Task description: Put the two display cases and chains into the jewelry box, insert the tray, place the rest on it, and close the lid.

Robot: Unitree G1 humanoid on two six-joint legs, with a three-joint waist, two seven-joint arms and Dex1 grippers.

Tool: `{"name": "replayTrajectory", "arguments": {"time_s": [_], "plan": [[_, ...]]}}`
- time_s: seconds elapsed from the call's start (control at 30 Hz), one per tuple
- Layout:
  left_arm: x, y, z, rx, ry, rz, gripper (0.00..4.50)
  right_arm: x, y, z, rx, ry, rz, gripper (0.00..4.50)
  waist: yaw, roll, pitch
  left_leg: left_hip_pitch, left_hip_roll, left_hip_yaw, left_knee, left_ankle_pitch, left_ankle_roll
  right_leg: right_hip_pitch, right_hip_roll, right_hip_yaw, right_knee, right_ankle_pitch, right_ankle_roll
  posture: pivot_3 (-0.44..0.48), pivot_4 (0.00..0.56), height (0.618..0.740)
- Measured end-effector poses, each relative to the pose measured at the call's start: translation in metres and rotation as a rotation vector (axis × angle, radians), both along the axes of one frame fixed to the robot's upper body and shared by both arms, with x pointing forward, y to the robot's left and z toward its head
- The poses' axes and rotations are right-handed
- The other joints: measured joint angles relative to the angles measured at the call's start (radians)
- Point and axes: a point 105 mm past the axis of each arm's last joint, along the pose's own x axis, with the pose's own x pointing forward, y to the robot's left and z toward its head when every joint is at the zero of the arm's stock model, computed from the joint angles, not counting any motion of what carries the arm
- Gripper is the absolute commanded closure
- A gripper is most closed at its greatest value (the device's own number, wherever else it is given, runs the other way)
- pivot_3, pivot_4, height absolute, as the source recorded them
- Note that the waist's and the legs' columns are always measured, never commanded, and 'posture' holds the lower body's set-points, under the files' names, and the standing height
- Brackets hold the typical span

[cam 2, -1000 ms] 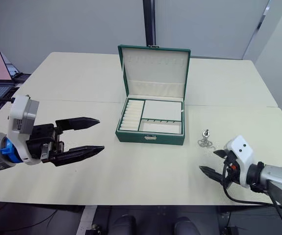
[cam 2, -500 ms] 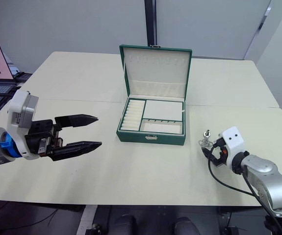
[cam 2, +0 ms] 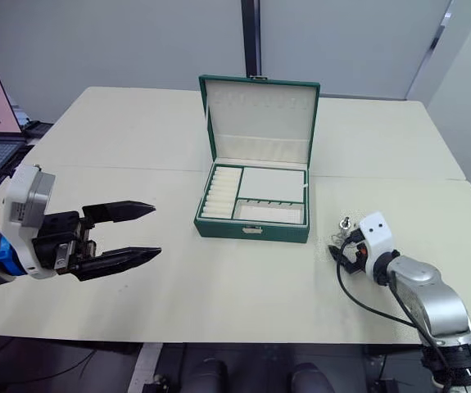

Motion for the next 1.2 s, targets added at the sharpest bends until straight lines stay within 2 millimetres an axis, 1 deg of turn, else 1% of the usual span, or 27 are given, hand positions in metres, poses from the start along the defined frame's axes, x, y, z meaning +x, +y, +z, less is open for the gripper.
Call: {"name": "replayTrajectory", "arguments": {"time_s": [0.37,0.53,0.7,0.8,0.93,1.2], "plan": [[0.000,0.001,0.000,0.004,-0.012,-0.002,0.00,0.017,-0.006,-0.001,0.015,-0.013,-0.027,0.02,0.000,-0.001,-0.001,0.001,0.000,0.000,0.001,0.000,0.000,0.001,0.000,0.000,0.001,0.000,0.000,0.000,0.150,0.740],[-0.003,0.004,-0.006,0.014,0.001,0.003,0.00,0.020,-0.008,-0.001,0.020,-0.008,-0.037,0.02,0.000,-0.002,-0.002,0.001,0.000,-0.001,0.002,-0.001,0.001,0.000,0.000,-0.001,0.001,0.000,0.000,0.000,0.150,0.740],[-0.004,0.008,-0.008,0.018,-0.011,0.003,0.00,0.022,-0.010,-0.002,0.032,0.012,-0.052,0.02,0.000,-0.005,-0.004,0.002,0.000,-0.001,0.002,-0.001,0.001,0.000,0.000,-0.001,0.000,0.000,0.000,0.000,0.150,0.740],[-0.005,0.010,-0.011,0.015,-0.006,0.003,0.00,0.022,-0.011,-0.002,0.041,0.022,-0.058,0.58,0.000,-0.005,-0.005,0.002,0.000,-0.001,0.002,-0.001,0.001,0.000,0.000,-0.002,0.000,0.000,0.000,0.000,0.150,0.740],[-0.004,0.015,-0.013,0.014,-0.006,0.014,0.00,0.020,-0.012,-0.002,0.051,0.035,-0.066,1.90,0.000,-0.006,-0.005,0.002,0.000,-0.002,0.002,-0.001,0.002,0.000,0.000,-0.002,0.000,0.000,0.000,0.000,0.150,0.740],[-0.005,0.018,-0.015,0.018,-0.004,0.005,0.00,0.019,-0.011,-0.002,0.064,0.042,-0.067,3.65,0.000,-0.006,-0.005,0.002,0.000,-0.002,0.001,-0.001,0.002,0.000,0.000,-0.002,0.000,0.000,0.000,0.000,0.150,0.740]]}}
